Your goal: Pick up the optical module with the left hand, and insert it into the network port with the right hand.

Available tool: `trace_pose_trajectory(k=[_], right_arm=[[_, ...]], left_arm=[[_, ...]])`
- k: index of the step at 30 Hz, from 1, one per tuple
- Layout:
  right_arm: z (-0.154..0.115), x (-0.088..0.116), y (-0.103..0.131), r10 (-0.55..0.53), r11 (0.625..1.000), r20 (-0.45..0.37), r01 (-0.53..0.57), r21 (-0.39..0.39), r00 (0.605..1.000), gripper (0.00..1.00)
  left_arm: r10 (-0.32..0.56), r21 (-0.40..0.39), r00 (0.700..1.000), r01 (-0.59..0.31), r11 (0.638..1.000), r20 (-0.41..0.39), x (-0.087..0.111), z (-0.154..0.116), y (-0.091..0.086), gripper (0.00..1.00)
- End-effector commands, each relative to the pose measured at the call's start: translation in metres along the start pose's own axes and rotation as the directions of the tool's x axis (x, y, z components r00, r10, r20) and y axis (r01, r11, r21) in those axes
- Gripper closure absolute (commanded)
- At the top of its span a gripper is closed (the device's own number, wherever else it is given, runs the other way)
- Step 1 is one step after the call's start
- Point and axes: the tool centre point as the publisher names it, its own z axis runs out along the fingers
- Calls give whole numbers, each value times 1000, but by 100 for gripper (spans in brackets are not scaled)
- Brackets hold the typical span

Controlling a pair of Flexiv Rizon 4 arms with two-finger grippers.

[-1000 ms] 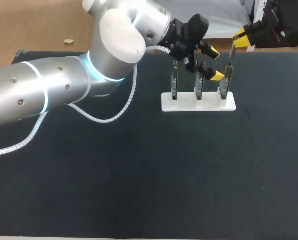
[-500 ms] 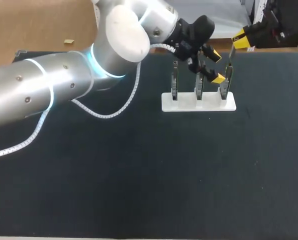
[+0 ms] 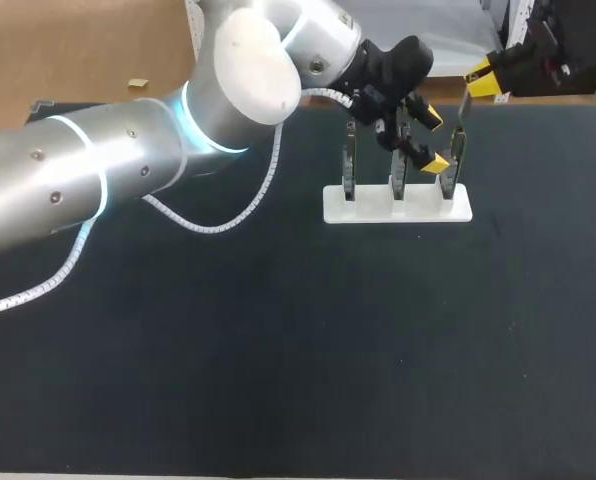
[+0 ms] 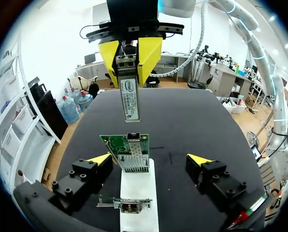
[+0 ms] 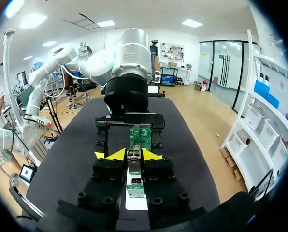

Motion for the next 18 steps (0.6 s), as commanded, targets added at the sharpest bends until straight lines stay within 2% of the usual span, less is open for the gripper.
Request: trace_pose_trajectory(k=[1, 18], right_arm=[[-1, 0, 4, 0, 1000, -2, 0, 9, 1000, 100], [-1, 0, 1, 0, 1000, 1, 0, 7, 1000, 100]], left_arm=[[-3, 6, 1000, 3, 1000, -9, -1, 1, 3, 0], [-22, 8, 999, 23, 1000, -34, 2, 4, 6, 0]])
